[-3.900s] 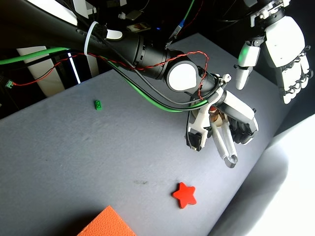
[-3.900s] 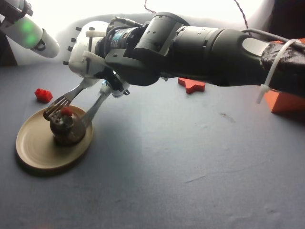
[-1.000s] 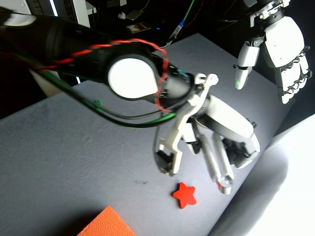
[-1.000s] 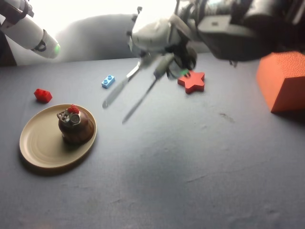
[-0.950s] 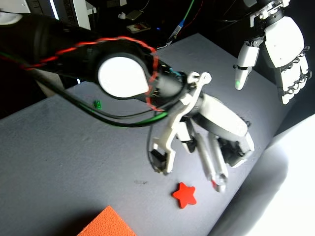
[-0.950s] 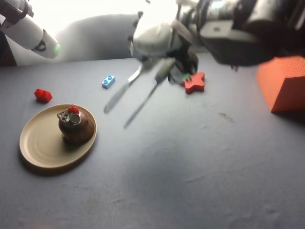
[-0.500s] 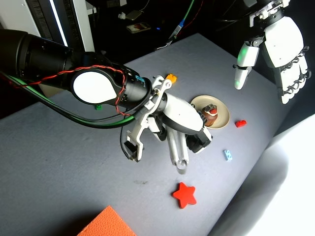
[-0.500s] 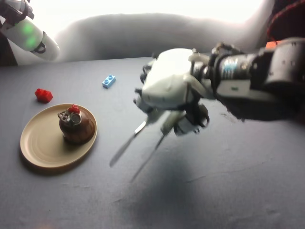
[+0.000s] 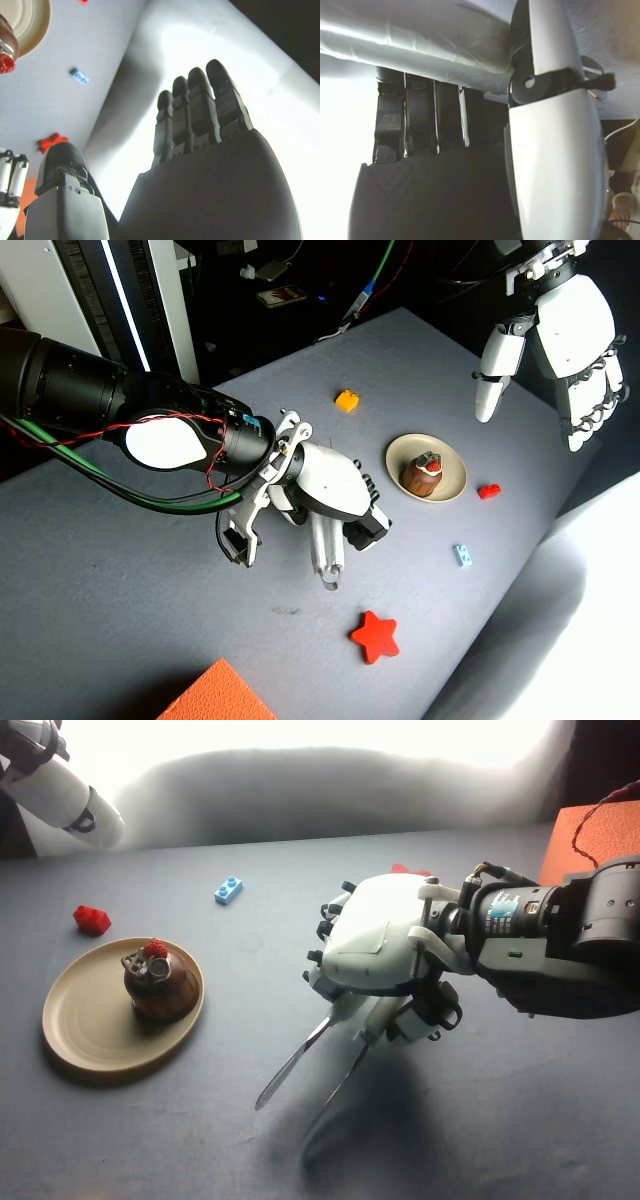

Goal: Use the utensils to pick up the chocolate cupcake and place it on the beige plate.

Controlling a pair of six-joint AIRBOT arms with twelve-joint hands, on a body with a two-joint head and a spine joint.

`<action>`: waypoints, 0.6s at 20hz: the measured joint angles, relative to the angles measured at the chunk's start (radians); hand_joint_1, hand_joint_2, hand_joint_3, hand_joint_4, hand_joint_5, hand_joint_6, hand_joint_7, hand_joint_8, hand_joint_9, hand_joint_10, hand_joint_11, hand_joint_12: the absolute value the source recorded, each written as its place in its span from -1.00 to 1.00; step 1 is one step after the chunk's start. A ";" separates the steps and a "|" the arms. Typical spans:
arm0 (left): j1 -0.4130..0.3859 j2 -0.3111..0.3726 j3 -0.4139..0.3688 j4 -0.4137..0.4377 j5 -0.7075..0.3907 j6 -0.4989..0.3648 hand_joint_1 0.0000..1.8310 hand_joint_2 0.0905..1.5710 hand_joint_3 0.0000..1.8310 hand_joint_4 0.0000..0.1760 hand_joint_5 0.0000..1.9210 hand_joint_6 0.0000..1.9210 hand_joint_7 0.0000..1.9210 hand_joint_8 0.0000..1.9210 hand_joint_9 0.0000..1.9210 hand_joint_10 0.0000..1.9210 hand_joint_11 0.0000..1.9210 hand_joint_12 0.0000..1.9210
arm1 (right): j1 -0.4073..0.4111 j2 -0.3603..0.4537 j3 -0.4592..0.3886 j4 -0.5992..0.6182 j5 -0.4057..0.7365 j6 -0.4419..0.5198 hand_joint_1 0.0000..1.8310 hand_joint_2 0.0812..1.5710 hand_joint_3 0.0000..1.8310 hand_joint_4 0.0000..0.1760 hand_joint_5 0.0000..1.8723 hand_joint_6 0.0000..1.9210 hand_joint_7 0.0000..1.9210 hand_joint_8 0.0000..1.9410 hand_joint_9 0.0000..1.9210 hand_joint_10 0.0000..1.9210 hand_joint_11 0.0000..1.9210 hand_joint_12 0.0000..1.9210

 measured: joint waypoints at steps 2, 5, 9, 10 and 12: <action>0.000 0.000 0.000 0.000 0.000 0.000 -0.73 0.30 -1.00 -1.00 -0.83 -1.00 -0.79 -1.00 -0.82 -1.00 -1.00 -0.64 | 0.000 0.000 0.000 -0.002 0.001 0.000 0.01 0.45 -1.00 -1.00 -0.34 -0.58 -0.27 -0.82 -0.47 -0.17 -0.73 0.58; 0.000 0.000 0.000 0.000 -0.001 0.000 -0.73 0.30 -1.00 -1.00 -0.83 -1.00 -0.79 -1.00 -0.82 -1.00 -1.00 -0.64 | -0.006 0.004 0.000 -0.003 0.008 -0.001 0.01 0.45 -1.00 -1.00 -0.28 -0.74 -0.23 -0.92 -0.46 -0.20 -0.73 0.58; 0.000 0.000 0.000 0.000 0.000 0.000 -0.69 0.29 -1.00 -1.00 -0.80 -1.00 -0.77 -1.00 -0.81 -1.00 -1.00 -0.63 | -0.015 0.016 0.000 -0.006 -0.003 -0.022 -0.72 0.20 -1.00 -1.00 -0.91 -0.99 -0.91 -0.99 -0.94 -0.93 -1.00 -0.60; 0.000 0.000 0.000 0.000 0.000 0.000 -0.70 0.28 -1.00 -1.00 -0.80 -1.00 -0.77 -1.00 -0.81 -1.00 -1.00 -0.59 | -0.015 0.019 0.000 -0.003 0.005 -0.021 -0.77 0.14 -1.00 -1.00 -0.97 -1.00 -0.98 -0.99 -0.99 -0.99 -1.00 -0.73; 0.000 0.000 0.005 -0.001 -0.003 0.000 -0.67 0.27 -1.00 -1.00 -0.80 -1.00 -0.77 -1.00 -0.81 -1.00 -1.00 -0.54 | -0.015 0.021 0.000 -0.006 0.014 -0.022 -0.86 0.07 -1.00 -0.84 -1.00 -1.00 -1.00 -1.00 -1.00 -1.00 -1.00 -0.97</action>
